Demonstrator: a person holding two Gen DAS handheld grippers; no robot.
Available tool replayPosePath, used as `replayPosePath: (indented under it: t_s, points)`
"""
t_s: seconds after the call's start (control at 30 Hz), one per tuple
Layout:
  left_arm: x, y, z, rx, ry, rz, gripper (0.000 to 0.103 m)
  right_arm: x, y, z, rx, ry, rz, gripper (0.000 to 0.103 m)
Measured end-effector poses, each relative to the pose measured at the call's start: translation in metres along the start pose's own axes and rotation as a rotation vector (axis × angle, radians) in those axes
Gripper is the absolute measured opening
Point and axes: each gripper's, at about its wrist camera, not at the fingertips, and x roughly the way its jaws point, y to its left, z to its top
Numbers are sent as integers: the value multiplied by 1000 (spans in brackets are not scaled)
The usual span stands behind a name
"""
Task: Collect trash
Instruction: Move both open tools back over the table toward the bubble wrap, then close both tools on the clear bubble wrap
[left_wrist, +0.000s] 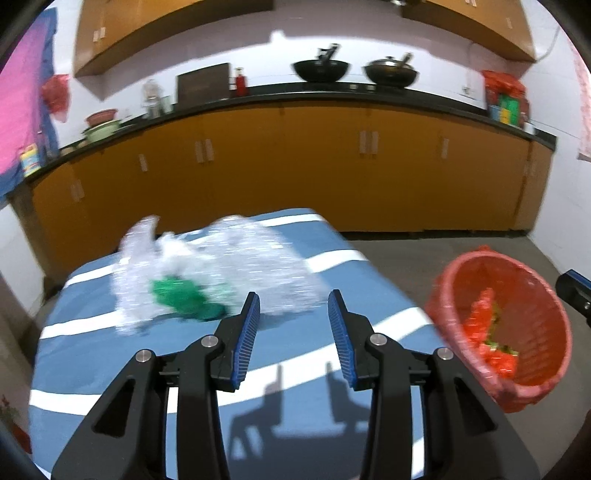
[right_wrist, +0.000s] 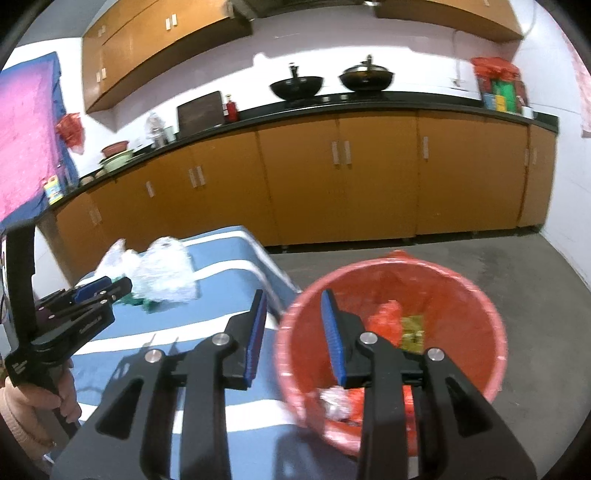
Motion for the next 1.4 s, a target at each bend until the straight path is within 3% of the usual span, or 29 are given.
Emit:
replayPosePath:
  t_s: [0.37, 0.73, 1.13, 1.3, 1.37, 1.4]
  points:
    - [0, 99, -11, -93, 4, 149, 50, 34, 82, 3, -65, 38, 88, 37]
    - [12, 168, -19, -151, -1, 225, 64, 89, 152, 4, -126, 84, 165, 42]
    - [30, 195, -20, -184, -2, 244, 69, 147, 199, 10, -136, 126, 219, 55]
    - [36, 199, -18, -193, -5, 240, 71, 162, 211, 4, -166, 159, 220, 56]
    - [37, 199, -17, -196, -7, 234, 74, 166, 215, 1, -190, 172, 207, 53]
    - [38, 198, -17, -195, -8, 232, 75, 169, 217, 0, -201, 180, 201, 41]
